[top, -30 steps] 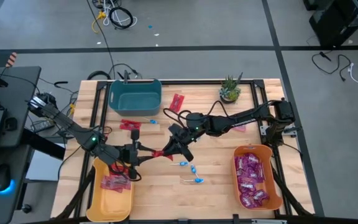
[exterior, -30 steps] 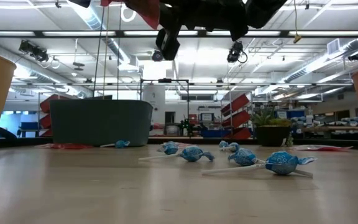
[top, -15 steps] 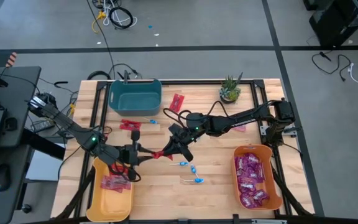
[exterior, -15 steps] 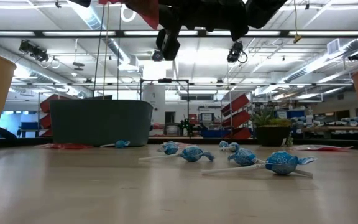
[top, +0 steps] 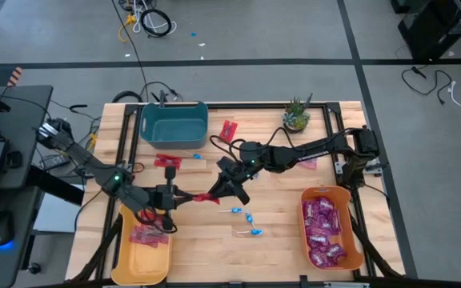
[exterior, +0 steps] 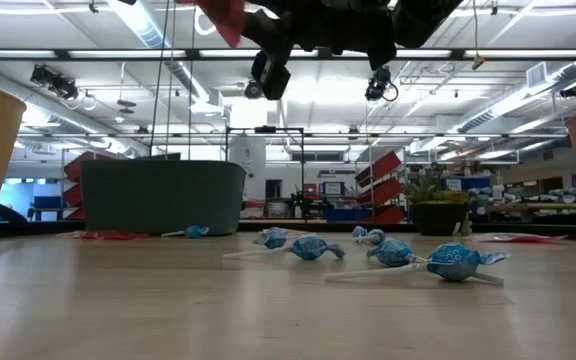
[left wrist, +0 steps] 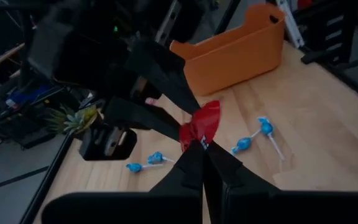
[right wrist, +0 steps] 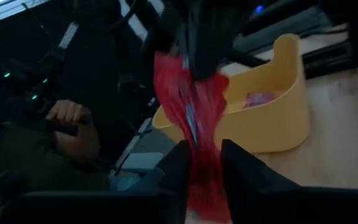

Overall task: Sort candy
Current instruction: Put the red candy into the yellow bin

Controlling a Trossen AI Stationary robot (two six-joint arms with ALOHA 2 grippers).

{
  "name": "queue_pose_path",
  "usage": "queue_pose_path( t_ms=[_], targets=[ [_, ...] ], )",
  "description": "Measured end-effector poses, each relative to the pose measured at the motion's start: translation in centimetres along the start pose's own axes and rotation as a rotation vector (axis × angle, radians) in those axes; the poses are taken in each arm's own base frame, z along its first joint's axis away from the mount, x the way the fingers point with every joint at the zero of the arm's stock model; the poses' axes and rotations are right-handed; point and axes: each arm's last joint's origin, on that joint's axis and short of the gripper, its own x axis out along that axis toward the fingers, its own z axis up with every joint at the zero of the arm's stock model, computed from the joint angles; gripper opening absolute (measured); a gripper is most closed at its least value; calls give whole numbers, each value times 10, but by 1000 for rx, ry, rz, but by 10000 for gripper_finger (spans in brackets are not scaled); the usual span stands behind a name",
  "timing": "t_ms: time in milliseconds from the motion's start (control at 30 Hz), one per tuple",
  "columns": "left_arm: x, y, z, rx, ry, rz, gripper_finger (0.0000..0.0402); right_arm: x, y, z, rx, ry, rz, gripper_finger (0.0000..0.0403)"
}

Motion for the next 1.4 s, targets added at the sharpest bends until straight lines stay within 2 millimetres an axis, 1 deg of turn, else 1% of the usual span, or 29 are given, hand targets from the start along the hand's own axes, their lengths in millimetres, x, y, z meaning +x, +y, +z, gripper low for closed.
queue_pose_path(
  t_ms=[133,300,400,500,667,733,867,1100,1300,1400],
  targets=[
    [-9,2,4,-13,-27,9,1,-2,-1,0,8,26,39,106],
    [-23,4,9,-47,-70,-18,1,-5,-8,0,34,48,17,135],
    [-34,4,11,-72,-53,-62,0,-10,-17,-4,87,94,-30,145],
    [-48,2,16,-117,-20,-130,0,-15,-26,-10,128,134,-133,147],
    [-70,8,31,-259,119,-283,0,-19,-34,-15,116,152,-278,145],
    [-78,14,35,-336,196,-286,0,-19,-35,-14,103,145,-297,145],
    [-89,24,31,-469,366,-239,0,-19,-36,-14,74,133,-330,146],
    [-94,24,16,-634,578,-225,0,-19,-36,-13,61,121,-352,146],
    [-96,23,13,-739,678,-231,0,-19,-36,-13,53,122,-351,145],
    [-96,23,11,-741,699,-230,1,-19,-35,-12,31,112,-344,146]
  ],
)
